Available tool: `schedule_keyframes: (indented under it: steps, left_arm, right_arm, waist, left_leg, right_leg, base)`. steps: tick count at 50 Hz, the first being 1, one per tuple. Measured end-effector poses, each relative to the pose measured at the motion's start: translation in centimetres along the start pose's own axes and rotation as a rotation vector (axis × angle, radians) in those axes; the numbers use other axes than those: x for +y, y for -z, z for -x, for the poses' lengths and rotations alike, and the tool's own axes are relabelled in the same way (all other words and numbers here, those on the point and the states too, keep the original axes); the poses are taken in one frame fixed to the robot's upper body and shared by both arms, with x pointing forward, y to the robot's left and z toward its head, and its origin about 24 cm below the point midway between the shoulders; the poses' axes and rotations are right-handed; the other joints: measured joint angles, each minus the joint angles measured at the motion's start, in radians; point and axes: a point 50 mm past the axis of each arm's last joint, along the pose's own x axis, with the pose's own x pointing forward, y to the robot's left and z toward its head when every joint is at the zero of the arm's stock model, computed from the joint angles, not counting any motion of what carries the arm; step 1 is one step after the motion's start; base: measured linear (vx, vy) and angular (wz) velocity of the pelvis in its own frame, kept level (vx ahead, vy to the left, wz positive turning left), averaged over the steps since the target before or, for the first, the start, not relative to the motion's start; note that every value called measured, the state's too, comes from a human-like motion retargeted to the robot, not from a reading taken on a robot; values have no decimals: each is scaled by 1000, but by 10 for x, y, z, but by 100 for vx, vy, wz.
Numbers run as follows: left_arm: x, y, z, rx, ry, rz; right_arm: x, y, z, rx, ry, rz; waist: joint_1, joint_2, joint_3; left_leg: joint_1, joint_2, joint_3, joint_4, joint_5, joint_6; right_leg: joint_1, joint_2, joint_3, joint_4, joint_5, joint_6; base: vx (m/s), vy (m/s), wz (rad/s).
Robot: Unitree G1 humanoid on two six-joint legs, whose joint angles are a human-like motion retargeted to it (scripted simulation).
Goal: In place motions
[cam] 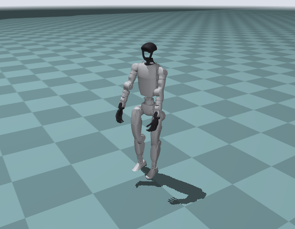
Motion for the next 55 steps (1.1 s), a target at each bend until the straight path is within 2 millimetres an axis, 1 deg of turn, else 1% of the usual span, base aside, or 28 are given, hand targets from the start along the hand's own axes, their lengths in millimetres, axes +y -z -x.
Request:
schedule_keyframes:
  steps: [2,4,7,10,12,15,17,19,23,28,35,43,47,50,53,55]
  left_arm:
    - [7,-51,6,-132,-7,-11]
    - [13,-99,17,-259,-21,-16]
    - [20,-163,42,-443,-44,-7]
    - [24,-216,72,-616,-63,18]
    - [23,-244,92,-715,-68,30]
    - [22,-277,120,-832,-69,33]
    - [22,-294,136,-898,-73,20]
    - [23,-306,150,-950,-86,17]
    - [26,-320,171,-1030,-95,36]
    - [29,-327,182,-1061,-88,24]
    - [31,-325,181,-1060,-96,31]
    - [28,-321,173,-1051,-68,45]
    - [24,-312,160,-1025,-52,41]
    - [23,-299,144,-980,-65,10]
    - [26,-274,120,-916,-97,-46]
    - [35,-251,105,-852,-138,-130]
  right_arm:
    - [4,-50,6,-141,-5,-35]
    - [6,-100,18,-282,-9,-63]
    - [8,-167,45,-489,-2,-89]
    - [4,-221,78,-677,29,-108]
    - [-1,-250,101,-785,52,-123]
    - [-9,-282,133,-921,82,-151]
    - [-14,-297,152,-993,103,-148]
    - [-19,-309,168,-1048,138,-142]
    - [-30,-321,188,-1101,197,-117]
    - [-33,-327,198,-1121,205,-98]
    - [-29,-326,195,-1124,211,-81]
    - [-33,-321,189,-1125,201,-136]
    - [-38,-312,179,-1121,224,-121]
    - [-39,-298,163,-1113,288,-84]
    - [-42,-270,137,-1084,445,-52]
    - [-42,-245,116,-1037,546,-31]
  waist:
    - [-4,-2,-15]
    - [-7,-2,-29]
    - [-13,0,-48]
    - [-15,4,-68]
    - [-12,6,-82]
    - [-8,7,-106]
    - [-6,8,-119]
    - [-5,9,-130]
    - [0,5,-150]
    - [9,1,-164]
    - [5,2,-175]
    - [13,-3,-168]
    - [22,-5,-168]
    - [21,-4,-167]
    - [10,5,-171]
    - [1,10,-170]
  left_leg:
    - [-2,1,-2,2,0,0]
    - [-5,3,-2,5,-2,1]
    - [-9,5,-2,9,-6,2]
    - [-14,7,-3,12,-11,3]
    - [-18,8,-3,12,-14,4]
    - [-24,8,-4,11,-18,5]
    - [-27,9,-4,11,-21,5]
    - [-27,10,-2,10,-25,6]
    - [-24,13,5,10,-33,8]
    - [-16,16,16,8,-42,9]
    - [-16,21,19,6,-46,8]
    - [-19,21,17,6,-42,5]
    - [-19,17,13,6,-41,5]
    - [-16,14,5,9,-40,6]
    - [-13,13,-6,10,-39,6]
    - [-7,12,-11,9,-39,7]
  right_leg:
    - [0,1,-4,1,0,0]
    - [-1,2,-4,2,0,-2]
    - [-4,5,-3,4,0,-5]
    - [-8,7,-2,5,-2,-9]
    - [-12,8,0,6,-3,-12]
    - [-18,9,1,6,-5,-17]
    - [-20,11,3,6,-6,-20]
    - [-22,13,6,6,-7,-23]
    - [-24,16,15,7,-7,-28]
    - [-25,20,28,9,-5,-32]
    - [-27,25,30,10,-3,-34]
    - [-26,23,23,7,-2,-33]
    - [-21,22,18,6,-2,-35]
    - [-10,22,11,4,-3,-40]
    - [0,23,2,3,-3,-45]
    - [7,24,-2,3,-3,-48]
  base:
    - [0,0,0]
    - [-3,-1,0]
    - [0,0,0]
    - [0,0,0]
    - [0,0,0]
    - [0,0,0]
    - [0,0,0]
    - [0,0,0]
    - [0,0,0]
    - [2,-3,-11]
    - [0,0,0]
    - [0,0,0]
    - [0,0,0]
    - [6,4,19]
    - [7,5,23]
    - [5,3,13]
